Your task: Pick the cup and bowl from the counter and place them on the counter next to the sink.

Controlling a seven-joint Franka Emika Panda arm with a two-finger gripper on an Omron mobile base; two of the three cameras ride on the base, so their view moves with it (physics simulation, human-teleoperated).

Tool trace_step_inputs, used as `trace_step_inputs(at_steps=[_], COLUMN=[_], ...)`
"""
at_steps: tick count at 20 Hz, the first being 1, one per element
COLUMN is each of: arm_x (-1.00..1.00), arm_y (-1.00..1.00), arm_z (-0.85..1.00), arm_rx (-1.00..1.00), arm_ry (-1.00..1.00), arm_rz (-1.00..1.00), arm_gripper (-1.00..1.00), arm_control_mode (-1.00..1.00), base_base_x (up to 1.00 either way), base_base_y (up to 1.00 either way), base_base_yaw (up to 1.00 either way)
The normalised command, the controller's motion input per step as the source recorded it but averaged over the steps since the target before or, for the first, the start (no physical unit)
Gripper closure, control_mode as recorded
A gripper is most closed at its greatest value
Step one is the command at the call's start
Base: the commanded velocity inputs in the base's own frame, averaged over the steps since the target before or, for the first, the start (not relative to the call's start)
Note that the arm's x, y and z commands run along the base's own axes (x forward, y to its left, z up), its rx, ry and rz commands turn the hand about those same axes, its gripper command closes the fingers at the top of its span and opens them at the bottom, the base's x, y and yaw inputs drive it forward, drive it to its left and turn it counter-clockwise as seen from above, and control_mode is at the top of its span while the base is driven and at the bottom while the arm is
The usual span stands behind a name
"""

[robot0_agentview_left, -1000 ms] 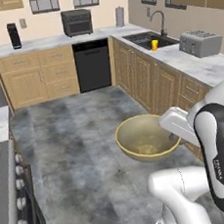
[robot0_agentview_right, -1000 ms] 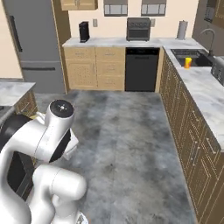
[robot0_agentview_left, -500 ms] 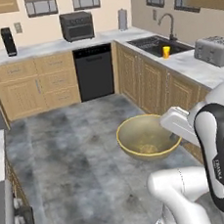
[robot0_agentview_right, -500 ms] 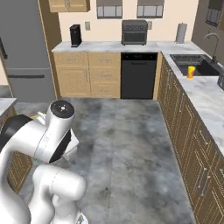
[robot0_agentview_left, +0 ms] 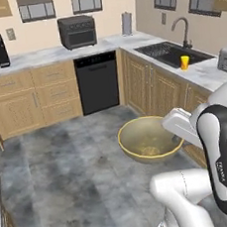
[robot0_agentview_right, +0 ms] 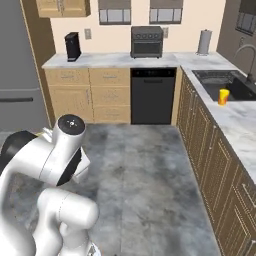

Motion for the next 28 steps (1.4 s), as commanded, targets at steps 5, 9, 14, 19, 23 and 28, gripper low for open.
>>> trace_step_inputs(at_steps=[5,9,14,19,23,28], arm_x=[0.0,0.0,0.0,0.0,0.0,0.0], arm_y=[0.0,0.0,0.0,0.0,0.0,0.0], arm_z=[0.0,0.0,0.0,0.0,0.0,0.0], arm_rx=[0.0,0.0,0.0,0.0,0.0,0.0], arm_ry=[0.0,0.0,0.0,0.0,0.0,0.0], arm_rz=[0.0,0.0,0.0,0.0,0.0,0.0], arm_gripper=[1.0,1.0,1.0,1.0,1.0,1.0], arm_control_mode=[1.0,1.0,1.0,1.0,1.0,1.0], base_base_x=[1.0,1.0,1.0,1.0,1.0,1.0], base_base_y=[0.0,0.0,0.0,0.0,0.0,0.09], base_base_yaw=[-0.25,-0.33,-0.44,-0.49,-0.51,-0.51])
